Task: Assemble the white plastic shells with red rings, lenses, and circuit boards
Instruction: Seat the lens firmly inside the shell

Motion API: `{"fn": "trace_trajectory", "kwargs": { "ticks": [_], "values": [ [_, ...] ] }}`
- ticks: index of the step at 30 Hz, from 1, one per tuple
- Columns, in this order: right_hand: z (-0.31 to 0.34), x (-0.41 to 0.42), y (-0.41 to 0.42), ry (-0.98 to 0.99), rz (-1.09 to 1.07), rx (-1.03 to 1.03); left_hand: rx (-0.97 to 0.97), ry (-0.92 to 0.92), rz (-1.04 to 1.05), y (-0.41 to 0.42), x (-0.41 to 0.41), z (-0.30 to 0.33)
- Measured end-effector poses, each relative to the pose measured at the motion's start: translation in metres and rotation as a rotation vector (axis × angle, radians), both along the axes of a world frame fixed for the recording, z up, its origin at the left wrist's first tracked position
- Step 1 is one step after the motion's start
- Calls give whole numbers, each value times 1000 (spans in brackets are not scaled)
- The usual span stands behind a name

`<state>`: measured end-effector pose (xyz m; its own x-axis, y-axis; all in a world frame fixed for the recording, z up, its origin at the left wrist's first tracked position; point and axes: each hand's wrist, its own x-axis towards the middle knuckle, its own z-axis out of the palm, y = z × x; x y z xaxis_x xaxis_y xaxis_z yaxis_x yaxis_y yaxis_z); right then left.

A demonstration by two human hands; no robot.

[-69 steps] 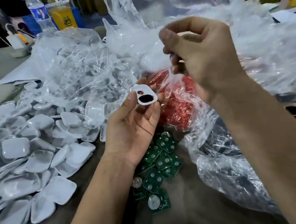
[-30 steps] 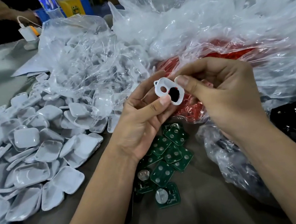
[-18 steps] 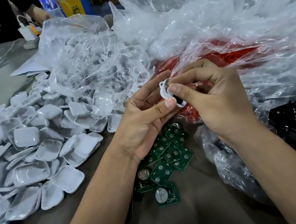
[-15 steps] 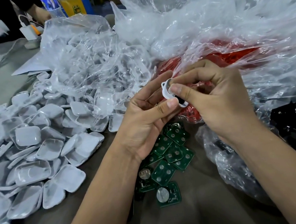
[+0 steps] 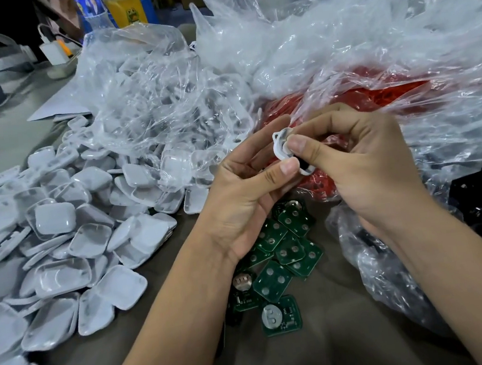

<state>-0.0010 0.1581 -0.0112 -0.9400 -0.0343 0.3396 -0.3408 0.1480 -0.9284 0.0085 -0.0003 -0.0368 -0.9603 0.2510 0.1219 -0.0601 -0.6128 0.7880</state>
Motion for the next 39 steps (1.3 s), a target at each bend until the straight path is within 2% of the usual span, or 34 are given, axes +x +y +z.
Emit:
{"fn": "trace_trajectory", "kwargs": {
  "ticks": [11, 21, 31, 34, 39],
  "values": [
    [-4, 2, -5, 6, -78, 5, -31, -24, 30, 1, 0, -2],
    [2, 7, -8, -248, 89, -411, -71, 5, 88, 3, 2, -1],
    [7, 9, -6, -310, 177, -531, -20, 36, 63, 7, 3, 3],
    [5, 6, -3, -255, 154, -504, 35, 6, 64, 6, 2, 4],
    [3, 2, 3, 160, -56, -49, 30, -15, 107, 5, 2, 6]
  ]
}}
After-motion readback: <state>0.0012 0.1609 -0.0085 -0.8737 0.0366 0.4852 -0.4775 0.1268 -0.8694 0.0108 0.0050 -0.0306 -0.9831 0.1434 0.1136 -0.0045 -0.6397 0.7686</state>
